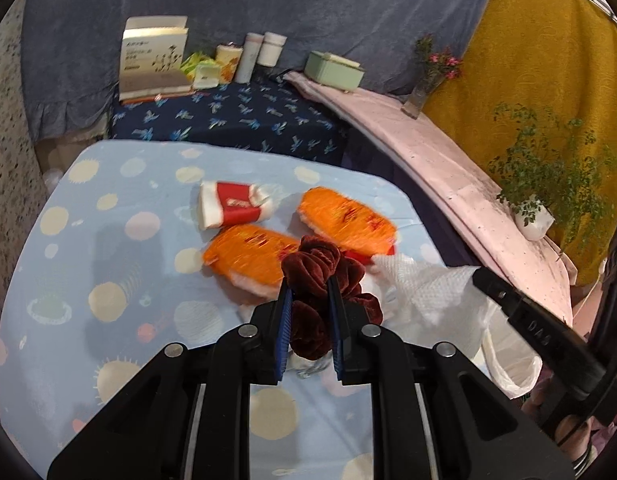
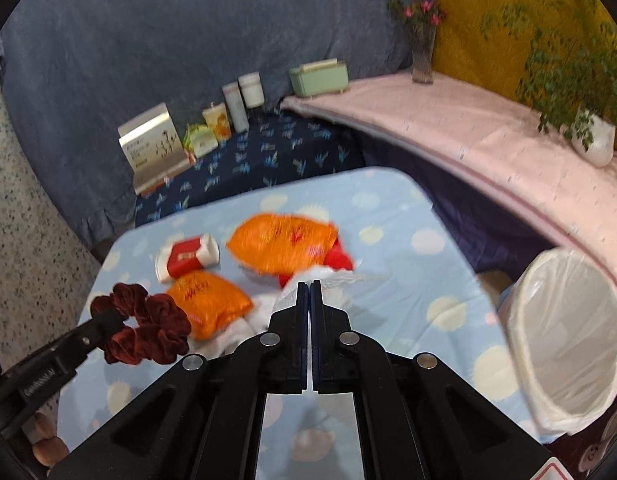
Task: Collect trash
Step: 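Grasp the white tissue with the right gripper and lift it, then carry scrunchie and tissue over the bin and release both into it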
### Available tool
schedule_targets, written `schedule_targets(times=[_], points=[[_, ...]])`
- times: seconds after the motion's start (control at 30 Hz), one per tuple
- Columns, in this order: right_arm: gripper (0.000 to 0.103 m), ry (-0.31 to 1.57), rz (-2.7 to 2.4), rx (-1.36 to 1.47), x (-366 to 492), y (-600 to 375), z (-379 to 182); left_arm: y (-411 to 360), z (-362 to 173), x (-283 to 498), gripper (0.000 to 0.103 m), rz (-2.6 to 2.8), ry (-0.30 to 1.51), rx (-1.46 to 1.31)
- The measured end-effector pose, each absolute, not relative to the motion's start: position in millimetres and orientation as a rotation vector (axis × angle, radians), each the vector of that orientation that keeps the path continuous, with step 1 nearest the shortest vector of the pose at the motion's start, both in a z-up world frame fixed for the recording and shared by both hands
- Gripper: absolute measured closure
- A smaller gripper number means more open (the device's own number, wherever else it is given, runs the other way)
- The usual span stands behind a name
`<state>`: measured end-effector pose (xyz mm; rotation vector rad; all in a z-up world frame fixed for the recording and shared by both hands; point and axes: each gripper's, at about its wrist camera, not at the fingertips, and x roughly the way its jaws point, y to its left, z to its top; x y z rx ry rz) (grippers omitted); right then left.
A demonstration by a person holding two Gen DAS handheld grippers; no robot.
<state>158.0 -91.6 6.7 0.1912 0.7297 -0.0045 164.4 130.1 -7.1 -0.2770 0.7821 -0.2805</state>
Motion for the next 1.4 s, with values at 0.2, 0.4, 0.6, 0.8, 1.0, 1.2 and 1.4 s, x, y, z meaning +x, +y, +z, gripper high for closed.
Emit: schedule_targets(times=[0.2,0.4,0.6,0.8,1.0,1.2,1.4], points=[[0.102,0.613,-0.019,0.204,141.4,-122.7,62.8,92.2,32.7,158.4,0.087,-0.35,0.725,-0.238],[0.102,0.521,-0.048,0.204,124.1,-151.7,106.7,47.6,64.9,153.6,0.087,-0.424,0.69,-0.21],[0.102,0.453,-0.09,0.193,106.2,-181.1,136.4,5.0,86.1,149.0,0.087,-0.484,0.664,-0.166],[0.102,0.422,-0.143,0.196,92.9,-213.8,149.7,-39.3,98.9,141.6,0.087,-0.542,0.649,-0.116],[0.102,0.413,-0.202,0.216,79.4,-250.6,149.7,-82.8,99.2,134.6,0.087,-0.605,0.665,-0.078],[0.102,0.43,-0.252,0.241,63.8,-284.0,135.8,-117.0,90.6,129.5,0.087,-0.644,0.688,-0.052],[0.09,0.535,-0.269,0.288,56.4,-297.6,77.8,-118.2,67.0,128.2,0.087,-0.613,0.723,-0.025]])
